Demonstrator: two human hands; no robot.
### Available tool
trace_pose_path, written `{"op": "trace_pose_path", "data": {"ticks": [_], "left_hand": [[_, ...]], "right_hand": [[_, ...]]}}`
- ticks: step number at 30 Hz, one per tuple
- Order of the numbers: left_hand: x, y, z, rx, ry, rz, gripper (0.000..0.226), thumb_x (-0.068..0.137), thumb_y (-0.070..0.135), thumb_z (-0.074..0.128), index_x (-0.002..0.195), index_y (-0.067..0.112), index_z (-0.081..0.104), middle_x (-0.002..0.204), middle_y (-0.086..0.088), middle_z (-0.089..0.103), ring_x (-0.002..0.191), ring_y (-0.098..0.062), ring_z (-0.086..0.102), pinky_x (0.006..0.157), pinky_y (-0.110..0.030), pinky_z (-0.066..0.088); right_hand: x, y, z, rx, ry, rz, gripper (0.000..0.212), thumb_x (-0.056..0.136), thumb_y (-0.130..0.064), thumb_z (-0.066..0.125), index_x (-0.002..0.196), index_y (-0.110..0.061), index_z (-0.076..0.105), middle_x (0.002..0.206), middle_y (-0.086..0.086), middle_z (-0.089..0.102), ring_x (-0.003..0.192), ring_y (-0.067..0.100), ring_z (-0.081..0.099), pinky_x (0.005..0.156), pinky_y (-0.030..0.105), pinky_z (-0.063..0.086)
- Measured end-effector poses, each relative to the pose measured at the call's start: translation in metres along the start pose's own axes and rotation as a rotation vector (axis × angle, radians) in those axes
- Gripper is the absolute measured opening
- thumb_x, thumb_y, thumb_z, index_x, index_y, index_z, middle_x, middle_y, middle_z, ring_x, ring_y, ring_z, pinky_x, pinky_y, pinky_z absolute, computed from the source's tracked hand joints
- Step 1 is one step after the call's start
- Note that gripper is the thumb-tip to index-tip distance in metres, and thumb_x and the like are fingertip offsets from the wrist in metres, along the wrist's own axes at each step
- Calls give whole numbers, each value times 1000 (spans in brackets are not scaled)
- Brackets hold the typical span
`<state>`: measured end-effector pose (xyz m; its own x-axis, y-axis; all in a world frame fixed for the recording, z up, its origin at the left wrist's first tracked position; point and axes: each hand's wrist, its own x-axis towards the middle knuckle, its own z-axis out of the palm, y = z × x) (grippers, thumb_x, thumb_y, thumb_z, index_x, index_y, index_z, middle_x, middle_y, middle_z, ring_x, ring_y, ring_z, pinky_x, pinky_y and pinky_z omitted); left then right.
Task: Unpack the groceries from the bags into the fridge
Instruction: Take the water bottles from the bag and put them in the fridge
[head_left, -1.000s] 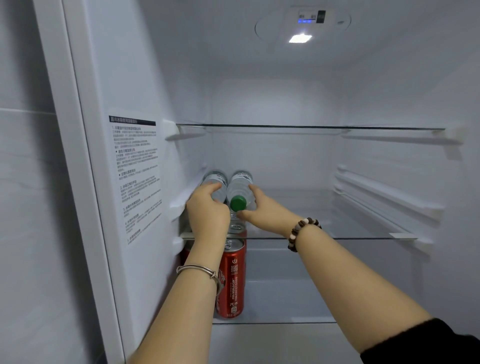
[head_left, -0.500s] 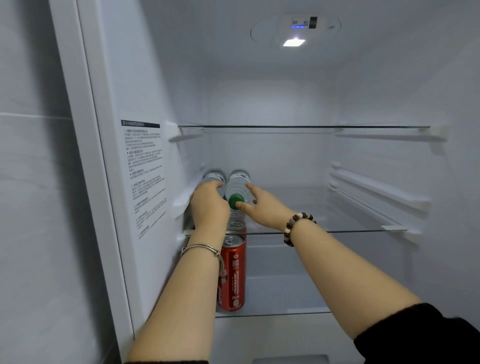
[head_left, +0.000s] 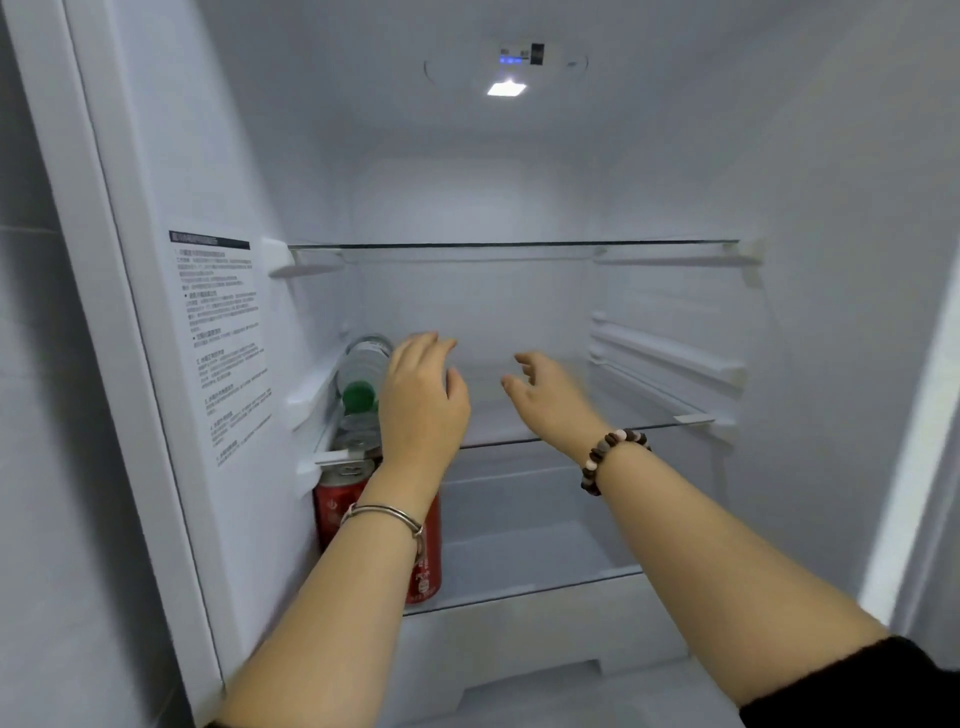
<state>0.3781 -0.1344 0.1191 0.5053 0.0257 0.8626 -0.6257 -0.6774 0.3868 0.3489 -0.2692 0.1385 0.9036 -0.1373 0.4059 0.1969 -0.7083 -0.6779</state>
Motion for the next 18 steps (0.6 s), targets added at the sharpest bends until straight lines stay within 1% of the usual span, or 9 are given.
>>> {"op": "trace_pose_path", "data": {"ticks": [3,4,7,10,14,16,18], "left_hand": [[-8,22,12,-70,-46,124,44,90,25,43,127,6,56,133,-12,53,127,-27,43,107,-32,29],[-12,31,16,-95,-59,178,47,90,30,41,129,7,54,135,-12,51,128,-26,41,107,-31,28],[-26,67,30,-216,-100,292,53,90,36,38,135,9,47,144,-12,41,133,-23,33,110,-23,20],[-42,107,41,-385,-125,309,56,93,38,35,141,11,38,150,-10,32,138,-20,26,113,-17,14],[-69,166,47,-586,-158,356,55,94,35,33,143,13,33,152,-8,28,140,-16,23,113,-14,13],[-83,195,46,-661,-185,379,54,94,36,32,143,15,31,152,-7,28,140,-13,23,113,-13,14],[-100,224,43,-717,-210,411,52,95,38,32,143,19,29,151,-5,29,139,-10,23,114,-16,16]], "right_hand": [[-29,8,-34,-63,187,39,46,98,-29,42,142,-14,35,133,9,53,118,24,51,88,29,39],[-41,9,-45,-91,248,42,46,98,-29,41,142,-14,35,132,8,53,118,24,51,87,30,40],[-77,15,-77,-225,427,28,46,98,-29,40,141,-12,36,139,6,47,124,23,44,95,33,39],[-118,17,-107,-349,559,15,47,99,-31,40,141,-11,35,141,6,45,131,20,36,102,32,34],[-177,19,-148,-482,648,65,48,98,-35,38,141,-14,34,144,2,40,131,19,34,103,31,31],[-205,19,-165,-477,649,99,46,98,-34,39,140,-16,35,141,2,43,127,21,40,98,32,35],[-235,17,-177,-485,637,119,44,98,-34,38,139,-18,36,135,2,48,120,21,48,91,33,40]]}}
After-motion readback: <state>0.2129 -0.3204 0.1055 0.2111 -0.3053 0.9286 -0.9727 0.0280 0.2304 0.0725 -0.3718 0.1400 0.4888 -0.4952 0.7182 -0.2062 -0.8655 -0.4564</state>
